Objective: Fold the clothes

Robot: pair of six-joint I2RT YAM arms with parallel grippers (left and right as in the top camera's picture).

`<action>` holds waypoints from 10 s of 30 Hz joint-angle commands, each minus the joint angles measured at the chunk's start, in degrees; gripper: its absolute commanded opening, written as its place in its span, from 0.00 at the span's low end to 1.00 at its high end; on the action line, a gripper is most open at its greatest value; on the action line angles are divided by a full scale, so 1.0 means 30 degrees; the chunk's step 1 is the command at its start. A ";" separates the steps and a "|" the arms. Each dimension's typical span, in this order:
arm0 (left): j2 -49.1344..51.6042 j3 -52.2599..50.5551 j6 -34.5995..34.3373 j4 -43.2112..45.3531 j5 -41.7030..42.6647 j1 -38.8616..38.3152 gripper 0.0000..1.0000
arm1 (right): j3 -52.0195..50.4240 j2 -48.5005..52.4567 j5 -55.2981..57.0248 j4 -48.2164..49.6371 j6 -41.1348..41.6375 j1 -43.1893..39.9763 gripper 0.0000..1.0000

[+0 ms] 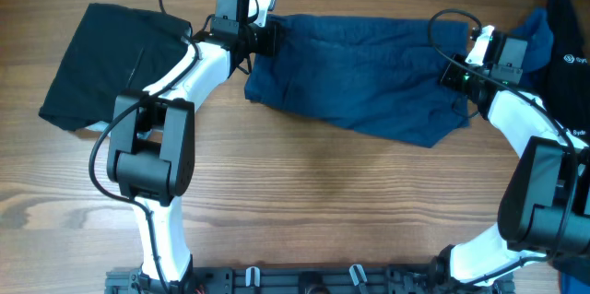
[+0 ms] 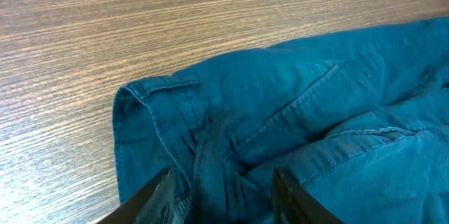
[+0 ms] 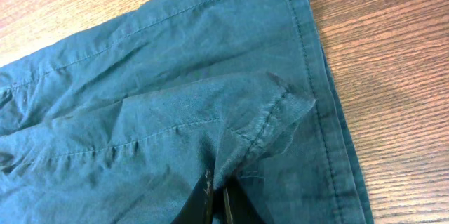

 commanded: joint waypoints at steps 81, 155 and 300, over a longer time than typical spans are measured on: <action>0.1282 0.0204 -0.1209 -0.1676 -0.3796 -0.1209 0.77 | 0.0051 -0.4765 0.6193 -0.8415 0.4677 -0.2477 0.04; -0.3439 0.0211 -0.0328 -1.3806 -0.0758 0.0707 0.04 | 0.0306 -0.6433 0.0066 -0.5136 0.2681 0.1151 0.04; -0.7038 -0.6951 -0.7861 -0.9282 0.3781 -0.0721 0.40 | -0.0219 -0.5661 0.4342 -0.6630 0.1202 0.9632 0.04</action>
